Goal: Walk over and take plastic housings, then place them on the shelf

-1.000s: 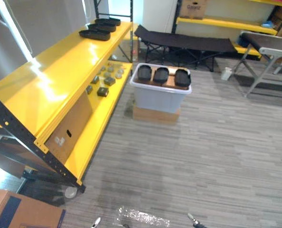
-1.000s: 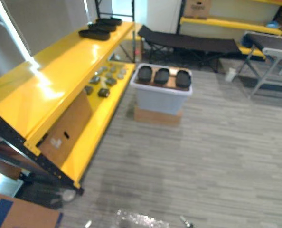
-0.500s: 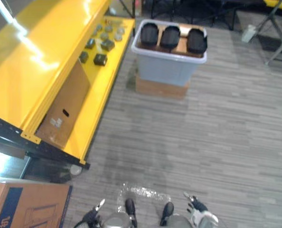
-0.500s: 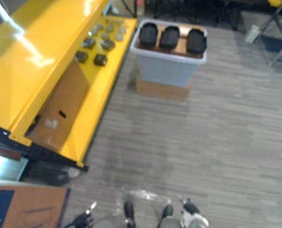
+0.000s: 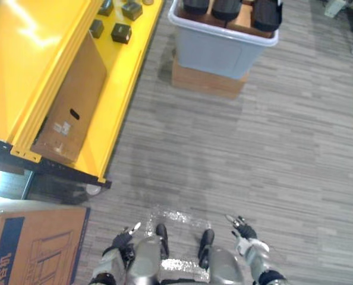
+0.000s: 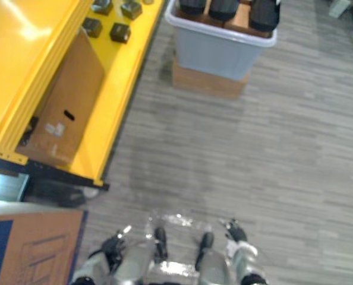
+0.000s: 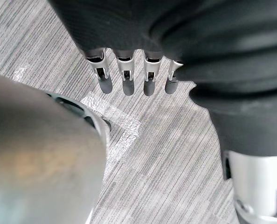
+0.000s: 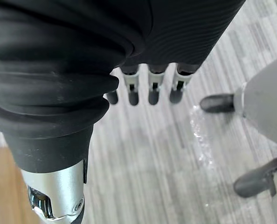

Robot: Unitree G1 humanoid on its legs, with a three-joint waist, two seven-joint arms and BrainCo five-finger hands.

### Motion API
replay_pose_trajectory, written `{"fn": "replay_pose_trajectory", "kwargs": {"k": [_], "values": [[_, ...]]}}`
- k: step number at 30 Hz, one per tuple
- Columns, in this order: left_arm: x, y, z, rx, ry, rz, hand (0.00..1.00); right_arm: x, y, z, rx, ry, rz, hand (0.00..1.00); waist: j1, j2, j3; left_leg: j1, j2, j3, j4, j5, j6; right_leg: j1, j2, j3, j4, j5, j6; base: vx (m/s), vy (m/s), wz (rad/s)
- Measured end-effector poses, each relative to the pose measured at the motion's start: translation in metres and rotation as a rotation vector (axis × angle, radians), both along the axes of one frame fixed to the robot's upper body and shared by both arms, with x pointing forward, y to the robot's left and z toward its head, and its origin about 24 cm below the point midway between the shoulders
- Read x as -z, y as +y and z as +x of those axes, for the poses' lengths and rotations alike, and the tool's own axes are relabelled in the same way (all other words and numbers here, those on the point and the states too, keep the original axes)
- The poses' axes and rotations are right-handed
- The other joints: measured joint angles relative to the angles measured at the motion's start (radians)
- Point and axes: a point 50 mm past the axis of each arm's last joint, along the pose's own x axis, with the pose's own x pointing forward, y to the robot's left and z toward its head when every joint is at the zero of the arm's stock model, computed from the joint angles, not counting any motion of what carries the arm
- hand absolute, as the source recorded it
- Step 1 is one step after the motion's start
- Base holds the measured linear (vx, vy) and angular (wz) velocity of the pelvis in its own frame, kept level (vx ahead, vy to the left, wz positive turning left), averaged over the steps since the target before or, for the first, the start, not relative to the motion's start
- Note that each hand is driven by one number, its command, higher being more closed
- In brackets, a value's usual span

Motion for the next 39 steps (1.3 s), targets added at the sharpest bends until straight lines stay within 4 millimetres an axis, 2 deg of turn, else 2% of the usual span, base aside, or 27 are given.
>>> {"fn": "replay_pose_trajectory", "kwargs": {"k": [2,6,9,11,15,18,22,24,25,27,29,30,31,32,34,35,37,39], "values": [[0.001,0.000,-0.001,-0.013,0.010,0.013,0.00,0.003,0.000,-0.006,0.006,0.018,0.004,0.00,-0.005,0.001,0.000,0.008,0.003,-0.014,-0.002,-0.001,-0.002,0.015,0.007,-0.005,-0.005,-0.005,0.008,-0.05,-0.046,0.10],[0.004,0.002,-0.010,-0.041,0.023,0.031,0.00,0.014,-0.002,-0.032,0.045,0.088,0.027,0.00,-0.004,0.007,-0.007,0.050,0.011,-0.027,-0.010,-0.002,-0.003,0.058,0.015,-0.012,-0.007,-0.007,0.006,-0.04,-0.027,0.07],[0.008,0.001,-0.020,-0.050,0.049,0.027,0.00,0.023,-0.004,-0.057,0.065,0.160,0.035,0.00,-0.008,0.020,-0.039,0.072,0.007,-0.045,-0.010,-0.002,-0.003,0.093,0.015,-0.031,-0.011,-0.008,0.006,-0.01,-0.004,0.15],[0.013,0.004,-0.036,-0.071,0.090,0.033,0.00,0.028,-0.004,-0.071,0.066,0.207,0.045,0.00,-0.008,0.025,-0.085,0.103,0.004,-0.048,-0.015,-0.002,-0.003,0.131,0.015,-0.035,-0.026,-0.007,0.007,0.01,0.017,0.06],[0.019,0.006,-0.055,-0.081,0.139,0.045,0.00,0.032,-0.003,-0.084,0.042,0.240,0.043,0.00,-0.013,0.025,-0.154,0.155,-0.005,-0.069,-0.039,-0.001,-0.003,0.192,0.014,-0.062,-0.047,-0.007,0.008,-0.02,0.012,0.15],[0.022,0.010,-0.070,-0.068,0.172,0.071,0.00,0.033,-0.002,-0.087,0.043,0.254,0.045,0.00,-0.010,0.028,-0.197,0.156,-0.007,-0.072,-0.049,0.008,-0.003,0.190,0.008,-0.061,-0.054,-0.008,0.009,-0.07,0.032,0.04],[0.027,0.013,-0.095,0.025,0.245,0.137,0.00,0.034,-0.002,-0.088,0.032,0.268,0.040,0.00,-0.012,0.027,-0.216,0.157,-0.024,-0.067,-0.107,0.038,-0.009,0.171,-0.002,-0.057,-0.074,0.002,0.017,-0.05,0.028,-0.02],[0.028,0.013,-0.103,0.022,0.278,0.131,0.00,0.035,-0.002,-0.090,0.035,0.285,0.044,0.00,-0.012,0.021,-0.212,0.145,-0.022,-0.061,-0.097,0.035,-0.007,0.159,-0.002,-0.050,-0.074,0.007,0.018,-0.01,0.037,-0.09],[0.029,0.014,-0.106,0.022,0.302,0.124,0.00,0.034,-0.003,-0.089,0.043,0.290,0.040,0.00,-0.014,0.020,-0.211,0.112,-0.011,-0.061,-0.047,0.015,-0.002,0.134,0.000,-0.046,-0.050,0.001,0.019,-0.01,0.041,-0.06],[0.030,0.014,-0.107,0.025,0.322,0.120,0.00,0.034,-0.005,-0.088,0.056,0.289,0.039,0.00,-0.018,0.020,-0.207,0.053,0.013,-0.059,0.044,-0.032,0.001,0.080,0.001,-0.031,0.031,-0.024,0.030,-0.02,0.056,-0.10],[0.029,0.015,-0.102,0.034,0.328,0.123,0.00,0.032,-0.005,-0.080,0.077,0.266,0.055,0.00,-0.023,0.029,-0.162,0.036,0.056,-0.056,0.144,-0.094,0.013,0.009,0.002,0.002,0.224,-0.040,0.043,-0.04,0.117,-0.22],[0.027,0.020,-0.096,0.035,0.311,0.137,0.00,0.031,-0.005,-0.077,0.090,0.254,0.066,0.00,-0.026,0.025,-0.131,0.041,0.077,-0.052,0.170,-0.117,0.019,-0.039,0.000,0.016,0.320,-0.061,0.027,-0.07,0.112,-0.21],[0.026,0.022,-0.093,0.033,0.305,0.141,0.00,0.031,-0.004,-0.076,0.087,0.255,0.073,0.00,-0.025,0.012,-0.126,0.043,0.084,-0.052,0.179,-0.126,0.017,-0.056,0.002,0.022,0.332,-0.074,0.016,-0.05,0.040,-0.16],[0.024,0.028,-0.087,0.030,0.289,0.158,0.00,0.032,-0.001,-0.078,0.090,0.258,0.093,0.00,-0.022,-0.008,-0.117,0.047,0.101,-0.051,0.192,-0.138,0.011,-0.081,0.007,0.023,0.312,-0.083,0.027,0.03,-0.054,-0.17],[0.022,0.028,-0.076,0.016,0.259,0.153,0.00,0.033,-0.001,-0.081,0.094,0.260,0.105,0.00,-0.021,-0.010,-0.116,0.036,0.144,-0.048,0.217,-0.159,-0.003,-0.117,0.037,0.022,0.187,-0.069,0.041,0.05,-0.060,-0.20],[0.020,0.027,-0.069,0.020,0.242,0.156,0.00,0.033,-0.001,-0.082,0.100,0.253,0.119,0.00,-0.018,-0.008,-0.116,0.029,0.163,-0.047,0.235,-0.175,-0.015,-0.131,0.050,0.023,0.084,-0.029,0.046,0.07,-0.034,-0.21],[0.018,0.027,-0.060,0.009,0.217,0.160,0.00,0.035,-0.005,-0.094,0.123,0.276,0.128,0.00,-0.018,-0.008,-0.116,0.035,0.180,-0.045,0.274,-0.219,-0.041,-0.150,0.048,0.022,0.025,0.015,0.027,0.14,-0.068,-0.10],[0.014,0.025,-0.048,-0.002,0.168,0.160,0.00,0.038,-0.004,-0.110,0.111,0.327,0.129,0.00,-0.012,-0.009,-0.117,0.052,0.179,-0.052,0.287,-0.245,-0.073,-0.149,0.041,0.024,0.027,0.025,0.011,0.27,-0.150,0.13]]}}
